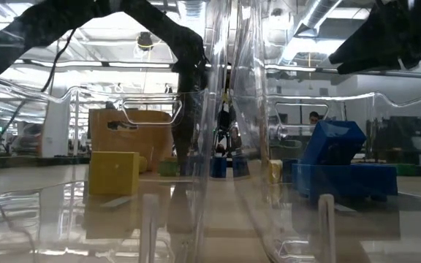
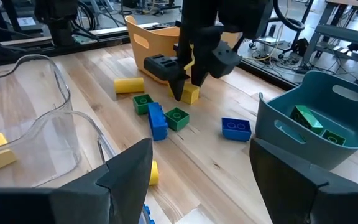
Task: Sort blocks
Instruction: Put the yellow block into the left transparent bin
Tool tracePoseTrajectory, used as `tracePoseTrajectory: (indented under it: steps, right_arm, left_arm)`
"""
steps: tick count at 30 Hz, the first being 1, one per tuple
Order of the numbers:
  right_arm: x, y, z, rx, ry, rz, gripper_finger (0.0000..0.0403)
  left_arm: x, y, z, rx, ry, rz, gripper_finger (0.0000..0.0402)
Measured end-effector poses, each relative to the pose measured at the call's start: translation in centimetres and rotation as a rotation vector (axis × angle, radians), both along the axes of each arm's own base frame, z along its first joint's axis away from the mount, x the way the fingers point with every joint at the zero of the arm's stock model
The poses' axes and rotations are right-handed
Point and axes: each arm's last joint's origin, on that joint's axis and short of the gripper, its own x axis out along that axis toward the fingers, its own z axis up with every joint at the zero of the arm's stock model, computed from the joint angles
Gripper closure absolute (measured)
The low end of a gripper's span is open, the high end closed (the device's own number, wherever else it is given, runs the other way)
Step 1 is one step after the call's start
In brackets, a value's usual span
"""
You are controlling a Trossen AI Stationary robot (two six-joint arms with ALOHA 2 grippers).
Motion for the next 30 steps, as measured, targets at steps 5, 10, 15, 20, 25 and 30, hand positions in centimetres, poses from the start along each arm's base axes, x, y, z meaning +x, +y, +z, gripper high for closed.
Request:
tracePoseTrajectory:
  steps: [5,10,15,20,25,30]
  right_arm:
    - [0.0,0.0,0.0,-0.001,0.000,0.001,0.0118]
    - [0.0,0.0,0.0,-0.002,0.002,0.001,0.0118]
    - [0.0,0.0,0.0,-0.002,0.001,0.001,0.0118]
    - [0.0,0.0,0.0,-0.002,0.002,0.001,0.0118]
    - [0.0,0.0,0.0,-0.002,0.001,0.000,0.0118]
    - [0.0,0.0,0.0,-0.008,0.008,0.000,0.0118]
  left_arm:
    - [0.0,-0.1,0.0,0.001,0.002,-0.018,0.0205]
    - [0.2,-0.5,0.0,0.003,0.000,-0.047,0.0278]
    - [0.7,-1.1,1.2,0.022,-0.055,-0.082,0.0278]
    - [1.4,-1.0,4.5,0.058,-0.150,-0.101,0.0278]
    - [1.3,-1.3,9.3,0.104,-0.278,-0.126,0.0278]
    - [0.3,-4.9,14.3,0.122,-0.443,-0.236,0.0278]
